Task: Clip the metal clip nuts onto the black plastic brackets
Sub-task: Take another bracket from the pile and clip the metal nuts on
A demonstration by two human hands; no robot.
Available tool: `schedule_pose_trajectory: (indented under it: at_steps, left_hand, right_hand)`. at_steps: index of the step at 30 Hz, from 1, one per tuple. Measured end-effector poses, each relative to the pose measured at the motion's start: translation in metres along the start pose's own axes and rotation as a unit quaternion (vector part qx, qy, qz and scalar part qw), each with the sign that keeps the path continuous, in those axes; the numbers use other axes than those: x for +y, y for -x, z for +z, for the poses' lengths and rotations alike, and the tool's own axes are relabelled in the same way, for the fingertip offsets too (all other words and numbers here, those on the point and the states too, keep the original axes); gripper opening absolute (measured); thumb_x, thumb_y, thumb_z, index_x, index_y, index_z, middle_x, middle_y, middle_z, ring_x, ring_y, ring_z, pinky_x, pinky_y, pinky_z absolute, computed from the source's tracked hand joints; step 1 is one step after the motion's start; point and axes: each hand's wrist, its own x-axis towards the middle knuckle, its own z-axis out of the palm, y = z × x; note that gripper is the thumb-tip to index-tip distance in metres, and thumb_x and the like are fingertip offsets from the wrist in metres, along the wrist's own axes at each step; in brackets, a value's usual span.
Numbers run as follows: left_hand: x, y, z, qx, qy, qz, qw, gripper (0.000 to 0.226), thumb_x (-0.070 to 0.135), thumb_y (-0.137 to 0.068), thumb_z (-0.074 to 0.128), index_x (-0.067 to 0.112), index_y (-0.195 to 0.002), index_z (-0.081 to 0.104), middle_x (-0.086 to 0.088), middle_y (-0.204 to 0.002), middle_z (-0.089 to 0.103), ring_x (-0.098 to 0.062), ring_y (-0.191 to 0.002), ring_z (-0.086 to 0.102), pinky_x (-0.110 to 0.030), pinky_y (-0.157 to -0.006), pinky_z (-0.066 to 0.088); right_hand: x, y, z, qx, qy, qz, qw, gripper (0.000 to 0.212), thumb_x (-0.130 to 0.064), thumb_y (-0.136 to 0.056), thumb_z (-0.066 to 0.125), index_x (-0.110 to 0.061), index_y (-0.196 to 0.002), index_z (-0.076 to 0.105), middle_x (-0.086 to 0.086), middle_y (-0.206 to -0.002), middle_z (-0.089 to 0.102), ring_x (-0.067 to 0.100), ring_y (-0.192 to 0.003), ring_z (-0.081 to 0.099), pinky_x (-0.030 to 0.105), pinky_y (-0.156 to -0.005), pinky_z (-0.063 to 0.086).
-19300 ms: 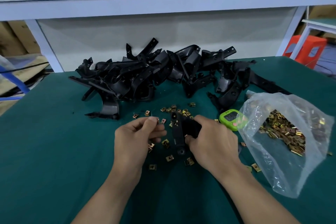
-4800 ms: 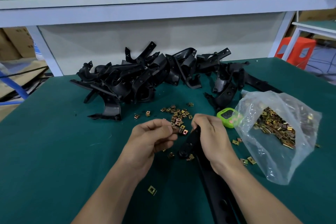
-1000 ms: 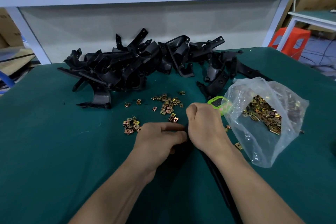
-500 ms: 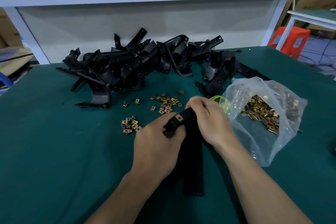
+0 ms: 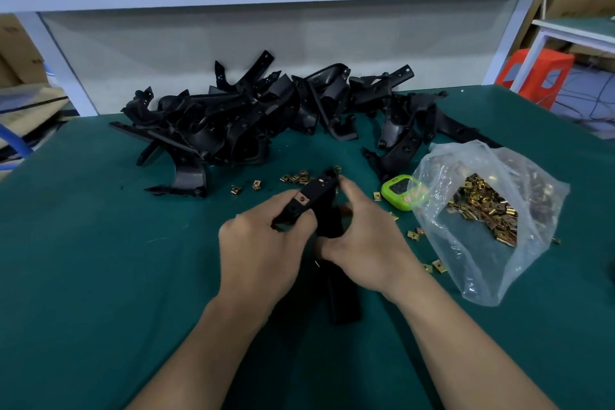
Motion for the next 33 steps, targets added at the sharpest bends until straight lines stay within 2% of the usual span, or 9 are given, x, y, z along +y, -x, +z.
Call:
schedule_pose_trajectory:
  at_steps: [5, 9, 13, 18, 21, 23, 26, 29, 33]
  left_hand:
    - [-0.022, -0.02, -0.012, -0.168, -0.017, -0.076, 0.983, 0.052, 0.032, -0.069, 0.09, 0.056, -0.111, 0.071, 0.031, -0.115, 0.068, 0.021, -0.102, 0.057, 0.005, -0.077, 0.038]
    - [-0.034, -0.027, -0.024, -0.197, -0.101, -0.051, 0.974, 0.024, 0.038, -0.072, 0.087, 0.049, -0.091, 0.079, 0.036, -0.095, 0.064, 0.025, -0.096, 0.051, 0.007, -0.071, 0.034]
    - [-0.032, -0.027, -0.02, -0.263, -0.148, -0.038, 0.953, 0.011, 0.039, -0.07, 0.089, 0.045, -0.075, 0.08, 0.028, -0.092, 0.067, 0.009, -0.092, 0.058, -0.009, -0.073, 0.043]
    - [-0.027, -0.018, -0.014, -0.203, -0.156, -0.05, 0.965, 0.015, 0.039, -0.078, 0.083, 0.044, -0.067, 0.074, 0.037, -0.077, 0.063, 0.011, -0.08, 0.059, -0.016, -0.059, 0.043]
    - [-0.024, -0.014, -0.007, -0.095, -0.02, -0.11, 0.989, 0.017, 0.031, -0.091, 0.072, 0.035, -0.074, 0.073, 0.019, -0.069, 0.072, -0.005, -0.055, 0.066, -0.021, -0.051, 0.049]
    - [-0.019, -0.017, -0.006, -0.04, 0.148, -0.187, 0.97, 0.017, 0.022, -0.097, 0.067, 0.024, -0.081, 0.074, 0.002, -0.073, 0.077, -0.015, -0.051, 0.067, -0.02, -0.047, 0.047]
    - [-0.016, -0.017, -0.008, -0.03, 0.309, -0.258, 0.915, 0.014, 0.014, -0.092, 0.074, 0.015, -0.079, 0.078, -0.01, -0.079, 0.078, -0.017, -0.065, 0.074, -0.019, -0.053, 0.052]
    - [-0.019, -0.019, -0.011, -0.042, 0.375, -0.269, 0.886, 0.012, 0.019, -0.066, 0.085, 0.018, -0.077, 0.084, -0.009, -0.084, 0.079, -0.014, -0.076, 0.075, -0.018, -0.064, 0.057]
    - [-0.022, -0.022, -0.012, -0.063, 0.404, -0.266, 0.873, 0.023, 0.012, -0.058, 0.083, 0.02, -0.079, 0.085, -0.007, -0.086, 0.079, -0.011, -0.076, 0.074, -0.017, -0.065, 0.057]
  right_hand:
    - [-0.001, 0.0, -0.013, 0.117, 0.174, 0.034, 0.977, 0.085, -0.019, -0.078, 0.071, -0.041, -0.15, 0.03, -0.002, -0.092, 0.068, 0.026, -0.087, 0.065, 0.041, -0.081, 0.057]
    - [0.0, 0.0, -0.018, 0.13, 0.168, 0.049, 0.976, 0.072, -0.021, -0.078, 0.069, -0.043, -0.139, 0.036, -0.006, -0.083, 0.064, 0.026, -0.082, 0.063, 0.045, -0.077, 0.057]
    - [0.003, -0.003, -0.016, 0.14, 0.164, 0.046, 0.975, 0.054, -0.025, -0.075, 0.069, -0.041, -0.12, 0.044, -0.008, -0.077, 0.063, 0.022, -0.076, 0.061, 0.043, -0.074, 0.056]
    - [0.01, -0.005, -0.017, 0.148, 0.141, 0.032, 0.978, 0.029, -0.03, -0.071, 0.066, -0.033, -0.092, 0.047, -0.01, -0.073, 0.062, 0.017, -0.073, 0.059, 0.04, -0.067, 0.054]
    - [0.013, -0.007, -0.017, 0.12, 0.142, 0.016, 0.982, 0.022, -0.03, -0.07, 0.07, -0.03, -0.077, 0.049, -0.009, -0.068, 0.059, 0.008, -0.067, 0.057, 0.023, -0.055, 0.044]
    - [0.011, -0.006, -0.015, 0.071, 0.115, 0.008, 0.991, 0.021, -0.031, -0.073, 0.073, -0.031, -0.079, 0.053, -0.01, -0.07, 0.06, 0.002, -0.068, 0.057, 0.017, -0.053, 0.042]
    - [0.008, -0.001, -0.012, 0.023, 0.154, -0.001, 0.988, 0.017, -0.044, -0.082, 0.06, -0.035, -0.094, 0.052, -0.01, -0.077, 0.066, 0.012, -0.072, 0.061, 0.037, -0.064, 0.051]
    - [0.008, 0.002, -0.011, 0.06, 0.324, -0.056, 0.942, 0.02, -0.047, -0.083, 0.049, -0.039, -0.097, 0.036, -0.007, -0.07, 0.061, 0.028, -0.066, 0.056, 0.037, -0.06, 0.041]
    - [0.007, 0.002, -0.011, 0.043, 0.337, -0.055, 0.939, 0.027, -0.043, -0.084, 0.059, -0.039, -0.1, 0.038, -0.007, -0.07, 0.058, 0.03, -0.067, 0.055, 0.039, -0.059, 0.038]
